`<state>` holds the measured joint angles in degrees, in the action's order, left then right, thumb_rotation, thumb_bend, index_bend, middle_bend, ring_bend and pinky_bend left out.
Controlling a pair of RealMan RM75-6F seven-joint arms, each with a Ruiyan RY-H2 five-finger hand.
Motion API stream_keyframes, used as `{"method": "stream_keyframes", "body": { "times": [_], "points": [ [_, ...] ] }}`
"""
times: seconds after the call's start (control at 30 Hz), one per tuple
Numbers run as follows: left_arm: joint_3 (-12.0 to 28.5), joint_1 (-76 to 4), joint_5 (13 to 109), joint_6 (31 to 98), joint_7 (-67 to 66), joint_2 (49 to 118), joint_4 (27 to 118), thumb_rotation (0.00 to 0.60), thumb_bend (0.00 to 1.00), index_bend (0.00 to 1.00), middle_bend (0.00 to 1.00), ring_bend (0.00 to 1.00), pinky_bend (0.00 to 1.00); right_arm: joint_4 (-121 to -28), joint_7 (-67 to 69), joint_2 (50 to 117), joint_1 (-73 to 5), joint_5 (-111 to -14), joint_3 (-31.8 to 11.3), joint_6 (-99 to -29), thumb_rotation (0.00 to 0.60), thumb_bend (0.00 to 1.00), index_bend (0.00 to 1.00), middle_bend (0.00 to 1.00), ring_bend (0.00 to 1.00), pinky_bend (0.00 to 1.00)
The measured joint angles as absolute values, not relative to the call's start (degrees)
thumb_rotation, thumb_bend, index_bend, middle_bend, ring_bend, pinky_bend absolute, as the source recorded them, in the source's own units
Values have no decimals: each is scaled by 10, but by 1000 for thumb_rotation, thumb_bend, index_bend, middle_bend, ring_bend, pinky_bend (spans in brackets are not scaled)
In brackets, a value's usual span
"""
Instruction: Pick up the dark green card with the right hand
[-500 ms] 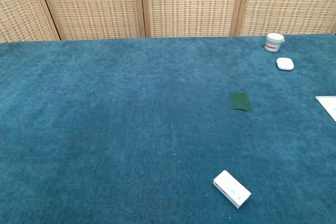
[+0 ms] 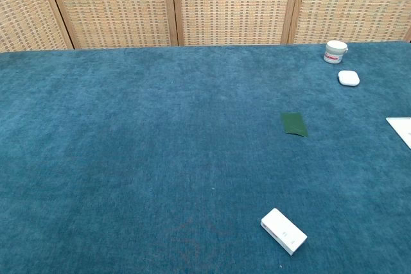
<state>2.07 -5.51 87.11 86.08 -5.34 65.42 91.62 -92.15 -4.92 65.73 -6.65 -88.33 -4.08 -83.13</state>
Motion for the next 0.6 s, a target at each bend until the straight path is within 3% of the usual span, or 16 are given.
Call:
{"method": "stream_keyframes", "body": {
  "times": [0.3, 0.6],
  "points": [
    [34, -63, 866, 862, -51, 665, 905, 600, 0, 0, 0, 0, 0, -868, -40, 684, -210, -862, -98, -673, 600, 0, 11, 0, 0, 0],
    [49, -73, 833, 843, -59, 672, 901, 600, 0, 0, 0, 0, 0, -751, -50, 781, -349, -815, -140, -528, 600, 0, 75, 0, 0, 0]
  ]
}}
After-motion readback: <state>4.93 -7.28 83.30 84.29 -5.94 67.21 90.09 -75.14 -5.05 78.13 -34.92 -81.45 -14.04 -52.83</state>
